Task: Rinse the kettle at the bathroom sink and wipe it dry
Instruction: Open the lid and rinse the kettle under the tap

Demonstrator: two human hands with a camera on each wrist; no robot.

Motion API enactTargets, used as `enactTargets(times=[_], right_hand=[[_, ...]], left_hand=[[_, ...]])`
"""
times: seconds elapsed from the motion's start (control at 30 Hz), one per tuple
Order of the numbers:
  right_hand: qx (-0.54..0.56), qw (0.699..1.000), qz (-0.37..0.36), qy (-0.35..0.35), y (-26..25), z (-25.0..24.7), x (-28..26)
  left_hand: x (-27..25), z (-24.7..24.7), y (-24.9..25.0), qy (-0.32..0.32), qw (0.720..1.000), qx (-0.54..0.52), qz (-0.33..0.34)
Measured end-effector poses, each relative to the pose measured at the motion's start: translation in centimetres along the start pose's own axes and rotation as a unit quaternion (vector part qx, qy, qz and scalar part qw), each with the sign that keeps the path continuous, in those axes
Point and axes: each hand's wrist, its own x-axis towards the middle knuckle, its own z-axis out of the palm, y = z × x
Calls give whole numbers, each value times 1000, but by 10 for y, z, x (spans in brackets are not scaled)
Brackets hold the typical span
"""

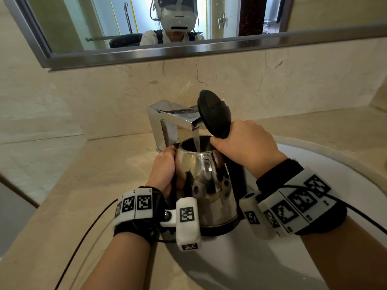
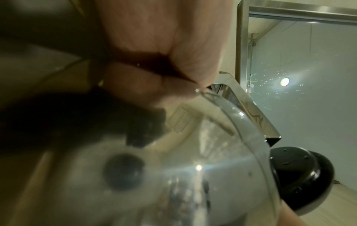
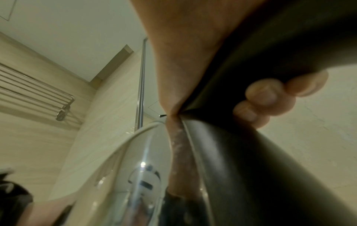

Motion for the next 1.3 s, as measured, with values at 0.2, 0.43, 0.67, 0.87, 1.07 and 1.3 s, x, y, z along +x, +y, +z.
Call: enactTargets(times=[0.2, 0.43, 0.67, 0.87, 1.07, 1.3], right_hand=[[1, 1000, 0, -2, 0, 0, 0], [-4, 1000, 2, 4, -1, -1, -1], [-2, 1000, 0, 1, 0, 0, -1], [-2, 1000, -4, 1, 0, 0, -1], [2, 1000, -3, 3, 0, -1, -2], [-2, 1000, -5, 2, 0, 0, -2]], left_hand=[[2, -1, -1, 0, 1000, -6, -1], [1, 0, -1, 7, 1000, -4, -8], [2, 0, -2, 1, 1000, -4, -5], [4, 0, -3, 5, 1000, -9, -13], [5, -1, -3, 6, 1000, -8, -8], [4, 0, -3, 7, 1000, -12, -3]])
